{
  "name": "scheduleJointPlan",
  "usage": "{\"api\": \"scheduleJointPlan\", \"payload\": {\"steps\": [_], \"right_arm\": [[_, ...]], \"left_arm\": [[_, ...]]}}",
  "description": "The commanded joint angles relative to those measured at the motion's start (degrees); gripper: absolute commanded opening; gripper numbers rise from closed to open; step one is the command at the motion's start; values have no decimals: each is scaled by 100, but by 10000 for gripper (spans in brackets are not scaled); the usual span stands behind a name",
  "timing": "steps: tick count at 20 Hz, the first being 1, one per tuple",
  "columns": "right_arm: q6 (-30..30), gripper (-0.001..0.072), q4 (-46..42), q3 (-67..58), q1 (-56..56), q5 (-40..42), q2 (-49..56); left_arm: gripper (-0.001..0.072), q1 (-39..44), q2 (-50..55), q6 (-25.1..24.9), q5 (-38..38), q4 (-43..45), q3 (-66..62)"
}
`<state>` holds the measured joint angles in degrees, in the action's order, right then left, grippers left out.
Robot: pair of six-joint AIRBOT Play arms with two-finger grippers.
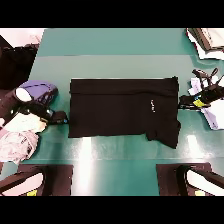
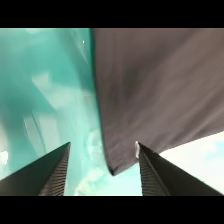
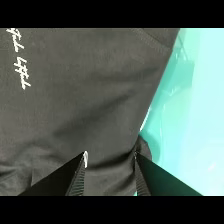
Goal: Fold the shirts.
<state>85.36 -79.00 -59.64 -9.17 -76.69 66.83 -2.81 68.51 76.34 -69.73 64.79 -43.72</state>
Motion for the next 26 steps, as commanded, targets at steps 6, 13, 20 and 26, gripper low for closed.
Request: {"api": "scheduleJointPlan", "payload": {"steps": [6, 13, 20, 26], "right_arm": [[2, 356, 2, 118, 0, 9, -442], [-44, 356, -13, 286, -466, -540, -544], [-612, 521, 629, 1895, -1685, 70, -280], [-979, 389, 1633, 2142, -1698, 640, 343]], "left_arm": [[480, 306, -221, -177, 485, -627, 966], [29, 496, -229, -173, 511, -621, 942], [29, 496, -264, -170, 0, -400, 74], [29, 496, -262, -153, -46, -400, 22]]}}
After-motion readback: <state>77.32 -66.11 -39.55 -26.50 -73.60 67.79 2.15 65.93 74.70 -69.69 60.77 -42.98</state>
